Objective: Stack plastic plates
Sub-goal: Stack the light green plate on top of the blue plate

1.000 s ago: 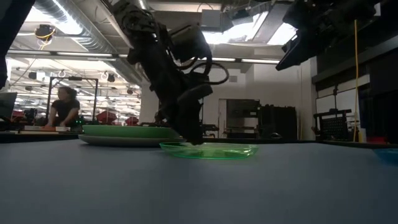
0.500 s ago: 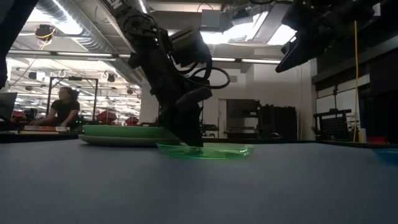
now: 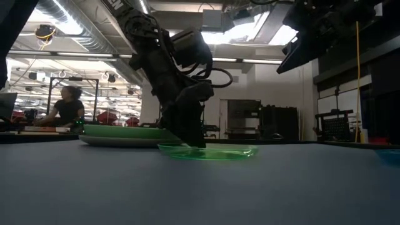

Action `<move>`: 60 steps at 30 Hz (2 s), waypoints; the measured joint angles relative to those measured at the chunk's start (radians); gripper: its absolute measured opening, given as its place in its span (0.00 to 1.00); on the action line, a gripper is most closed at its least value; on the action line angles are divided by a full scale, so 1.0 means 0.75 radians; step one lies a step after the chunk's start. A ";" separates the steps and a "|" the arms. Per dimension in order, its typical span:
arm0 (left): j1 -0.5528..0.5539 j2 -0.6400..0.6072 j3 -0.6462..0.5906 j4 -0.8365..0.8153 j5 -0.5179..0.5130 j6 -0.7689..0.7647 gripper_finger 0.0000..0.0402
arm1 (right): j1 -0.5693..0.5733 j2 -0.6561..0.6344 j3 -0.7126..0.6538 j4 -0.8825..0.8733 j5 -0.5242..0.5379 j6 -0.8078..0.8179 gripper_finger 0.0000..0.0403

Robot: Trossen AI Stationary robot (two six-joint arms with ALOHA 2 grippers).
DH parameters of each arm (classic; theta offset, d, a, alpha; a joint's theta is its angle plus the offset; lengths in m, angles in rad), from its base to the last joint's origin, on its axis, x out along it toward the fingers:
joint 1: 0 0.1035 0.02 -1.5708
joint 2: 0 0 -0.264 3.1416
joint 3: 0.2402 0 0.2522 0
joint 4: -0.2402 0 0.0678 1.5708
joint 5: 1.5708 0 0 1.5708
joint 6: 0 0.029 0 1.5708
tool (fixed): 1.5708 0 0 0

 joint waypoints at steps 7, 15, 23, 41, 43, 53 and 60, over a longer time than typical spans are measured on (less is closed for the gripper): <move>0.000 0.001 0.000 -0.001 0.010 0.000 0.23 | 0.000 0.000 0.000 -0.001 0.000 0.000 0.23; -0.001 0.001 0.000 -0.002 0.010 0.000 0.23 | 0.000 0.000 0.000 -0.001 0.000 0.000 0.23; -0.001 0.002 -0.001 -0.004 0.008 0.000 0.15 | 0.000 0.000 0.000 0.000 0.000 0.000 0.23; -0.003 -0.006 -0.003 -0.006 0.014 0.000 0.00 | 0.000 0.000 0.000 0.008 0.000 0.000 0.23; -0.003 -0.014 -0.003 -0.004 0.011 0.000 0.00 | 0.000 0.000 0.000 0.033 -0.003 0.000 0.23; 0.019 -0.172 -0.006 -0.068 0.035 0.000 0.00 | 0.000 -0.001 0.000 0.110 -0.003 0.000 0.23; 0.081 -0.312 -0.005 -0.133 0.056 0.002 0.00 | 0.001 -0.001 0.000 0.106 -0.004 0.007 0.23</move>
